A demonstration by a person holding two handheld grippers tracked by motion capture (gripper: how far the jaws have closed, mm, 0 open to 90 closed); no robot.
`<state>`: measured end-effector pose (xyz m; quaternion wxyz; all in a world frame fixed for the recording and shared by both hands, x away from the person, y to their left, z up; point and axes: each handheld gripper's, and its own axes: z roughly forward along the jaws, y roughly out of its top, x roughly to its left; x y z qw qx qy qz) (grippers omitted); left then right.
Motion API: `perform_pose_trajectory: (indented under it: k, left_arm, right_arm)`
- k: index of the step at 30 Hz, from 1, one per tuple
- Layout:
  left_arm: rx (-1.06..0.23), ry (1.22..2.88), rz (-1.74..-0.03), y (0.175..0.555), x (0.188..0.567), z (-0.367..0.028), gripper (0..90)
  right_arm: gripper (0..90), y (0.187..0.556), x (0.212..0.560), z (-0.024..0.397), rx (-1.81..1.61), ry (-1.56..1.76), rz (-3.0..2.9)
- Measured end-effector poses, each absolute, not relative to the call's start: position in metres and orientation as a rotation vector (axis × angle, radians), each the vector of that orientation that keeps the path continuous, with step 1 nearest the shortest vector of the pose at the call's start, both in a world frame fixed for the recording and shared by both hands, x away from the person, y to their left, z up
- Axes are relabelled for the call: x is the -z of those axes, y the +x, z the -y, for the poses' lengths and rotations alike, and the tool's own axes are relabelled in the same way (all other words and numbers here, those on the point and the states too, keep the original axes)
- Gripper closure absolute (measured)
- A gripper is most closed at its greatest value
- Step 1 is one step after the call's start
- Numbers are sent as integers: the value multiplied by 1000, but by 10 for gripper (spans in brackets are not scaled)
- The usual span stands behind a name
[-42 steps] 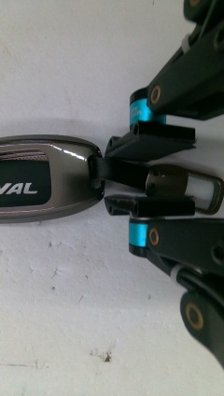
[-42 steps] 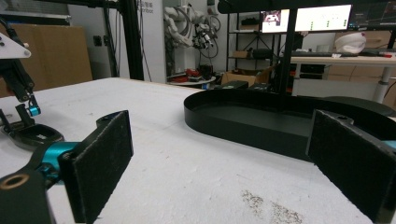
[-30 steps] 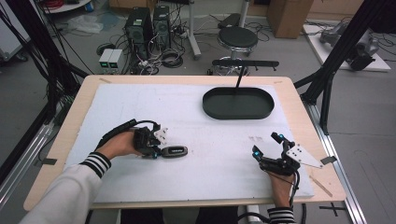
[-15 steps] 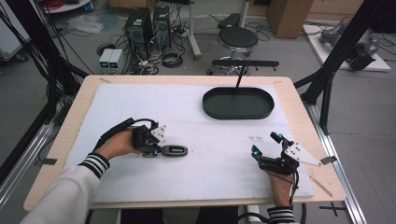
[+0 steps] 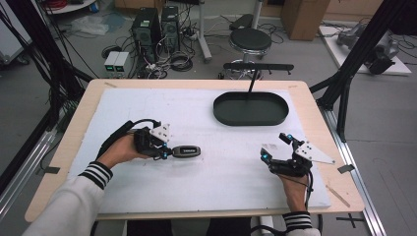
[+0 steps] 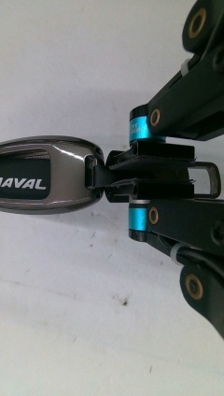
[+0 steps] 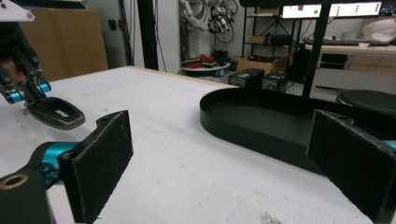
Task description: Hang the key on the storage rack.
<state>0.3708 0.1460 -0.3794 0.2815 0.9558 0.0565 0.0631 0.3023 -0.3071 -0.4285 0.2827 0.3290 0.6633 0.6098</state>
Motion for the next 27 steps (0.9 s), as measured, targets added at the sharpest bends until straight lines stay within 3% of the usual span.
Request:
perform_pose_trajectory:
  k: [17, 27]
  left_arm:
    - [-180, 2456, -84, 369, 338, -124, 836]
    - [-104, 2408, -52, 368, 329, -111, 836]
  right_arm:
    - [62, 314, 383, 287, -1707, 716, -1872]
    - [61, 326, 354, 267, -1695, 604, -2026]
